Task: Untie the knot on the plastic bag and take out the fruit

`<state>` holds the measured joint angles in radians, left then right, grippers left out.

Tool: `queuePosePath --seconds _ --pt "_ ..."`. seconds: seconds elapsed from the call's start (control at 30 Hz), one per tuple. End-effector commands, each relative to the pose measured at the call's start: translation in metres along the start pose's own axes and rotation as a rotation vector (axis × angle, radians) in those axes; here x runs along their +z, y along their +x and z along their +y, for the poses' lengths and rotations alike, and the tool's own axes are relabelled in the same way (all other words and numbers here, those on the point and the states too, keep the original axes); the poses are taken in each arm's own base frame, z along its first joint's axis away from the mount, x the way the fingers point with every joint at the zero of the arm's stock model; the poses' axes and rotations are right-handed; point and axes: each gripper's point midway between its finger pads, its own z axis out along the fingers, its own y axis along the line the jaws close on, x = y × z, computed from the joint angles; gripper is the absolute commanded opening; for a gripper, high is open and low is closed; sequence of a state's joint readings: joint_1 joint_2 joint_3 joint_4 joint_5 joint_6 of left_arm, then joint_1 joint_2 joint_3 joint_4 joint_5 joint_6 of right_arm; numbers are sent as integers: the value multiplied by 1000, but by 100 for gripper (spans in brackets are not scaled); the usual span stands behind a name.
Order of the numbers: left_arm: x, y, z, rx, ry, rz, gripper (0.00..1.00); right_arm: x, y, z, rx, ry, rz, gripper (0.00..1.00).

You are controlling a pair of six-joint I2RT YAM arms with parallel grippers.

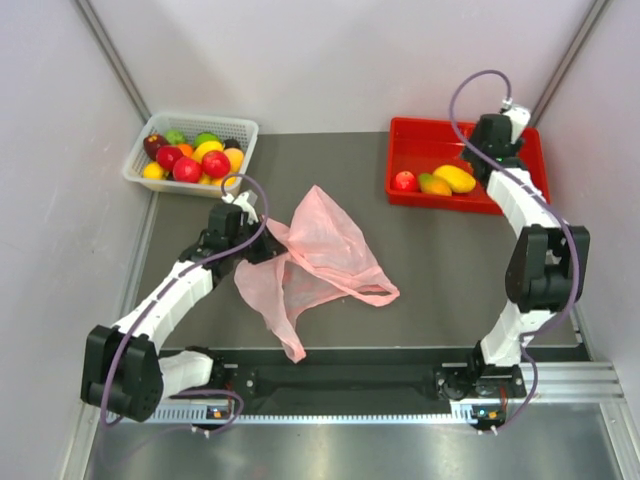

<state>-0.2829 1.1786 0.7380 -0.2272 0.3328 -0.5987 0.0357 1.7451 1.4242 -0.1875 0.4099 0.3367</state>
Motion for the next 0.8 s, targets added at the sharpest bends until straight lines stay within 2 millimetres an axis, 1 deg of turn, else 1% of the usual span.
queuePosePath --seconds 0.0,0.03,0.07,0.1,0.13,0.17,0.2,0.23,0.27,0.3,0.33,0.4,0.47,0.5,0.53,0.57,0.6,0.63,0.67,0.7,0.73,0.77 --pt "-2 -22 -17 48 56 -59 0 34 -1 -72 73 214 51 0" --pt "-1 -21 -16 44 54 -59 0 40 6 -79 85 227 72 0" --pt "2 -20 -14 40 50 -55 0 48 22 -87 82 247 108 0" --pt "3 -21 -13 39 47 -57 0 53 29 -96 93 260 124 0" --pt "4 -22 -15 34 53 -57 0 57 39 -94 90 236 154 0" --pt "6 -22 -14 34 53 -56 0 63 54 -96 80 237 188 0" --pt "7 -23 -15 29 54 -55 0 66 61 -95 75 226 205 0" --pt "7 -24 -16 28 56 -56 0 71 73 -88 68 184 238 0" --pt "7 -26 -17 28 57 -59 0 73 77 -84 65 165 253 1" --pt "7 -27 -17 28 57 -60 0 75 81 -83 67 156 266 2" --pt "7 -28 -19 30 60 -63 0 78 83 -77 76 130 276 7" --pt "6 -31 -20 29 59 -70 0 84 93 -71 71 97 311 11" --pt "5 -33 -22 32 64 -75 0 89 99 -62 62 55 356 21" --pt "5 -33 -22 31 65 -74 0 90 101 -60 53 41 374 35" --pt "5 -32 -23 28 67 -73 0 92 102 -59 53 46 388 43" --pt "5 -32 -23 28 68 -72 0 92 100 -58 54 41 387 48" --pt "5 -32 -23 28 71 -71 0 92 99 -58 53 40 385 63" --pt "5 -32 -23 30 71 -71 0 89 92 -57 56 41 373 73" --pt "4 -32 -23 30 71 -71 0 87 87 -57 59 44 364 89" --pt "4 -32 -24 30 72 -73 0 84 79 -59 65 56 344 99" --pt "3 -32 -24 31 73 -72 0 77 62 -60 75 59 308 100" --pt "2 -33 -26 33 78 -76 0 72 51 -59 83 60 280 100"
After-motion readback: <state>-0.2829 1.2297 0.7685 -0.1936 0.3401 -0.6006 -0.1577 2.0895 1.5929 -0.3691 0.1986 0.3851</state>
